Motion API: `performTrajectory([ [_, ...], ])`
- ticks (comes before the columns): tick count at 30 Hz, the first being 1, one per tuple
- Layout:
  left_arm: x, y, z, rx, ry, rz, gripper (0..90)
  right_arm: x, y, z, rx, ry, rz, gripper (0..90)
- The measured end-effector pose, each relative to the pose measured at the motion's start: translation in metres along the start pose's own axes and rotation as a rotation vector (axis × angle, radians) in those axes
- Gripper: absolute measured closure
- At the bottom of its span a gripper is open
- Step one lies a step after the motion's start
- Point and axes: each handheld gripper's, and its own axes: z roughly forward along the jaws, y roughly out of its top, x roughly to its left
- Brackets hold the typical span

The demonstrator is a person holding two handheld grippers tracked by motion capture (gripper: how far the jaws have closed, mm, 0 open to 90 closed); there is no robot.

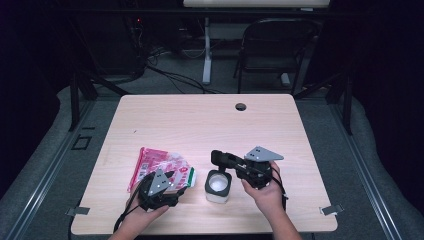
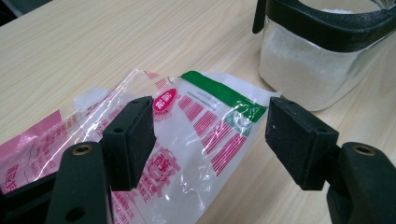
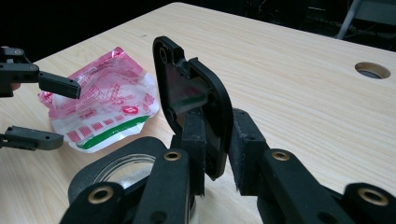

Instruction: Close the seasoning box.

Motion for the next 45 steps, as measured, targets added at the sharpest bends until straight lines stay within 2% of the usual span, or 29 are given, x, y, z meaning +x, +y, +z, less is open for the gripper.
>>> performTrajectory([
  [10,0.004,0.006,-0.002,-0.017,0.002,-0.003,33.2,0.006,-0.002,-0.004,-0.002,-0.007,-0.024,77.0],
  [23,0.006,0.008,0.0,-0.016,0.0,-0.009,33.2,0.012,-0.003,-0.009,0.011,0.0,-0.053,75.1],
  [45,0.003,0.017,-0.001,-0.042,-0.017,-0.009,38.5,0.018,-0.006,-0.014,0.009,0.024,-0.05,71.0],
])
